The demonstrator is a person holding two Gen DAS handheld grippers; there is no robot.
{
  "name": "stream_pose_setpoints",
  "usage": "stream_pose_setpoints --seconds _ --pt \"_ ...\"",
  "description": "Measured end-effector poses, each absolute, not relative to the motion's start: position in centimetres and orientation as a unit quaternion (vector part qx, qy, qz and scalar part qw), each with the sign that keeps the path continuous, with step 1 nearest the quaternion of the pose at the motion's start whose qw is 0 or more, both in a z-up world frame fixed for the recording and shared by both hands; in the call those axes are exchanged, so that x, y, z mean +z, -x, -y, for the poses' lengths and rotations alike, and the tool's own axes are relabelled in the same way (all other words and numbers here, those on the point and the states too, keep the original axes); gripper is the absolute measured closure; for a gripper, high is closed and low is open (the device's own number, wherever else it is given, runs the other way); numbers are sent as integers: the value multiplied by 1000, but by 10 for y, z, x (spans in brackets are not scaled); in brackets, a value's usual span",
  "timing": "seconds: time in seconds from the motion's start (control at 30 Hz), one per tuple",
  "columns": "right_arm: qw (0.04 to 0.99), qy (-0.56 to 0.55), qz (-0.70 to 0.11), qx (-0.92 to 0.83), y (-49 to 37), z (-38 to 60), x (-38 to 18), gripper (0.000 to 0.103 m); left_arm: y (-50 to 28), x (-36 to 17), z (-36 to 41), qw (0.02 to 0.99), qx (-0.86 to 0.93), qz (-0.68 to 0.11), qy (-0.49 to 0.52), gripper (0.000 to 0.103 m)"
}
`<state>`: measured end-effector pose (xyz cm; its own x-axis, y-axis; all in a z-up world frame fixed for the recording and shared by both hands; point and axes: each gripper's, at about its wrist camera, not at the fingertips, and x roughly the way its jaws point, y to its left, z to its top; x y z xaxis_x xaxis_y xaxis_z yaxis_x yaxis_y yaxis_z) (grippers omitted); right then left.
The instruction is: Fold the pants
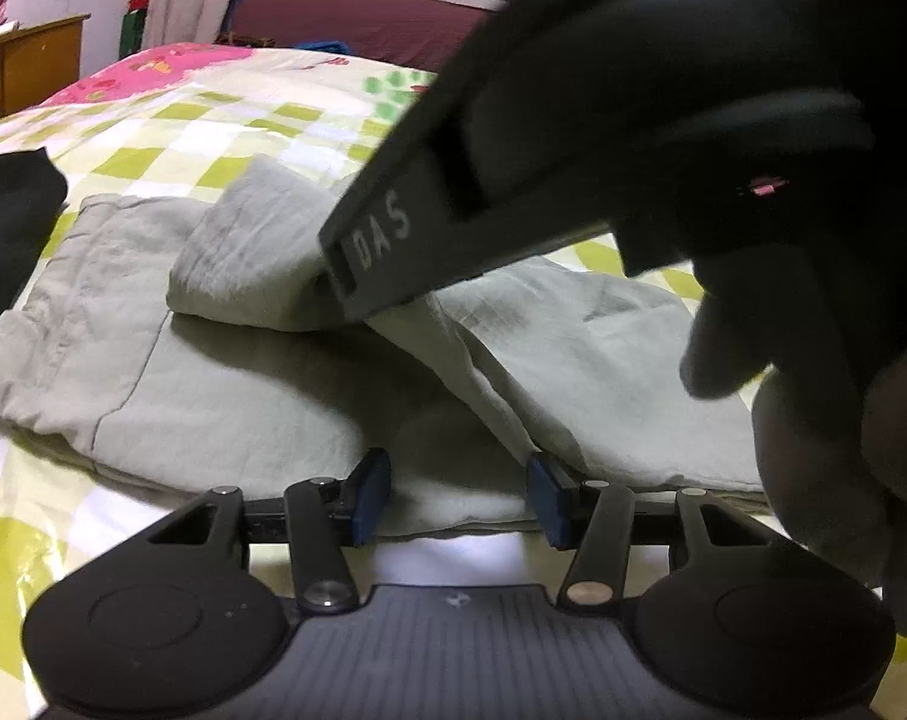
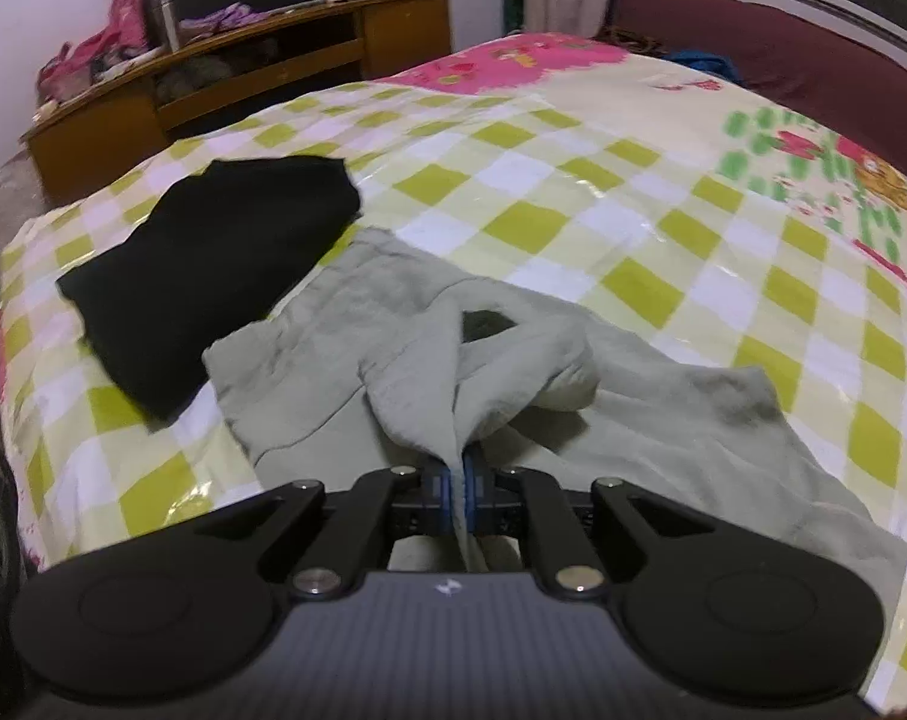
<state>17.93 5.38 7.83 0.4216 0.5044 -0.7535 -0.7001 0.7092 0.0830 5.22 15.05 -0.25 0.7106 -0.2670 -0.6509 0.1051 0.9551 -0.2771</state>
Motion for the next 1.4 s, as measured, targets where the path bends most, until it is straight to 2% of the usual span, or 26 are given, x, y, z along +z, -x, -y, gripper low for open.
stream_pose_setpoints --seconds 0.03,0.1,0.17,0.3,0.47,0.57,0.7,0.73,0.77,0.8,0.9,1.0,1.2,1.3,1.4 --pt "831 123 -400 367 -179 -54 78 88 -50 -2 -153 917 -102 -367 116 39" --pt "825 126 -397 382 -175 -54 80 72 -47 -2 -156 915 -103 -369 126 39" --pt "824 133 -381 397 -168 -52 83 68 -49 -1 -157 914 -103 -371 131 39" --pt "829 156 -364 394 -164 -54 84 62 -49 -2 -155 914 -102 -372 127 39" --pt "827 132 -385 387 -178 -60 74 62 -50 -2 -155 914 -101 -371 126 39" --pt "832 145 -372 387 -179 -71 75 62 -53 -3 -153 913 -103 -371 133 39" --pt "833 171 -361 382 -180 -86 79 66 -56 -5 -161 908 -107 -372 158 39" --pt "830 175 -363 386 -181 -89 79 72 -56 -5 -161 909 -107 -372 158 39" --pt "826 174 -368 391 -182 -91 80 94 -55 -5 -160 909 -107 -371 154 39" --pt "821 154 -392 386 -188 -90 81 100 -54 -5 -160 911 -106 -370 149 39" --pt "831 111 -394 376 -194 -78 91 101 -53 -5 -155 915 -105 -365 132 39" --pt "854 14 -385 348 -208 -45 119 101 -53 -4 -154 917 -107 -360 133 39" --pt "895 -170 -314 268 -238 40 189 100 -46 -2 -169 919 -107 -350 148 39" --pt "912 -157 -279 256 -240 33 204 100 -45 -2 -169 919 -107 -350 145 38" --pt "894 -113 -324 287 -240 -17 181 100 -45 0 -168 919 -100 -356 139 38"
